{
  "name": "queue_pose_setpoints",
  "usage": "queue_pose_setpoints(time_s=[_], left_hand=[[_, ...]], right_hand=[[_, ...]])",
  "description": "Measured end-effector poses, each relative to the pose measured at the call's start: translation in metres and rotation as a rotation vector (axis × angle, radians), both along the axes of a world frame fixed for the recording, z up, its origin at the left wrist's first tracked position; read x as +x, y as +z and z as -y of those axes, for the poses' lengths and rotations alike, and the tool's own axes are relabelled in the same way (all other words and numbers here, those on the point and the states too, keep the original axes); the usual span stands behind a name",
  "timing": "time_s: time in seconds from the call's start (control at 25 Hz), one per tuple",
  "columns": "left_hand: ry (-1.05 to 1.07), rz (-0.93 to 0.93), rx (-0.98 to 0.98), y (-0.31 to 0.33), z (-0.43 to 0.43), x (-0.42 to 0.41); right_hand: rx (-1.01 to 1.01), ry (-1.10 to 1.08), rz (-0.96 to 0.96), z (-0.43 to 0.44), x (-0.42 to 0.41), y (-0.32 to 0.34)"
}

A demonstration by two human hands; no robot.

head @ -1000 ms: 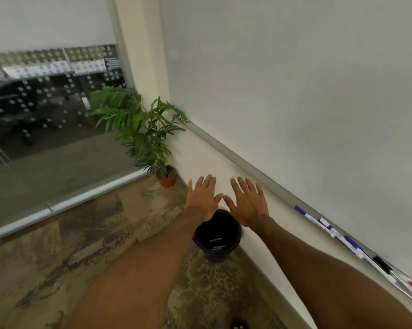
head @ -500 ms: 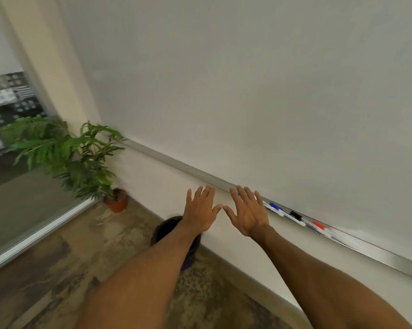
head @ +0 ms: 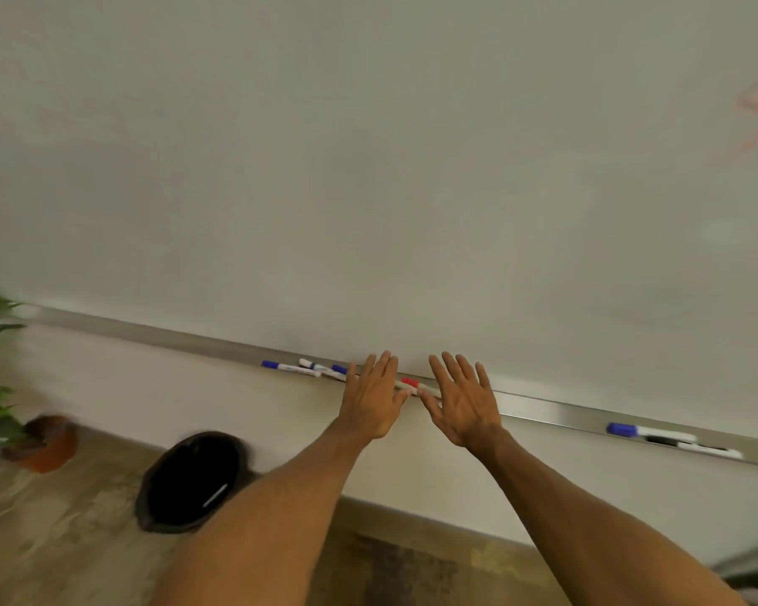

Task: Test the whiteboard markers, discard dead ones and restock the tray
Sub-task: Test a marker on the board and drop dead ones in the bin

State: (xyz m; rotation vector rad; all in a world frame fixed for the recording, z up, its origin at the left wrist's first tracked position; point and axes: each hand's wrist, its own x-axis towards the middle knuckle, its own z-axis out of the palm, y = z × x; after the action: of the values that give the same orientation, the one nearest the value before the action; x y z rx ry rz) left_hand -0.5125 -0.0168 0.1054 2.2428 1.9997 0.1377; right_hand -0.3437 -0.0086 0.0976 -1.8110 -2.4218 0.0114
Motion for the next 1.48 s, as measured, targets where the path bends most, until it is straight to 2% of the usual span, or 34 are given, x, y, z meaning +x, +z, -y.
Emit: queue_pose_setpoints(time_s=[0.4,0.76,1.12,1.48], left_hand=[[-0.110,0.031,-0.068,-0.029,-0.021,0.201],[-0.185,-0.040,-0.145,-0.062,-0.043,0.316],[-0.193,0.021,-0.204,-0.100,-0.058,0.365],[-0.176,0.170,-0.110,-0.111,-0.063,0.373]], right_hand=[[-0.055,-0.108,0.001,-0.006,0.190,-0.023],[-0.117,-0.144,-0.004,-0.020,0.302,-0.050],[-0.132,-0.137,-0.022,-0.040,0.344,-0.090],[-0.079,-0.057,-0.090,-0.053,0.344,-0.094]])
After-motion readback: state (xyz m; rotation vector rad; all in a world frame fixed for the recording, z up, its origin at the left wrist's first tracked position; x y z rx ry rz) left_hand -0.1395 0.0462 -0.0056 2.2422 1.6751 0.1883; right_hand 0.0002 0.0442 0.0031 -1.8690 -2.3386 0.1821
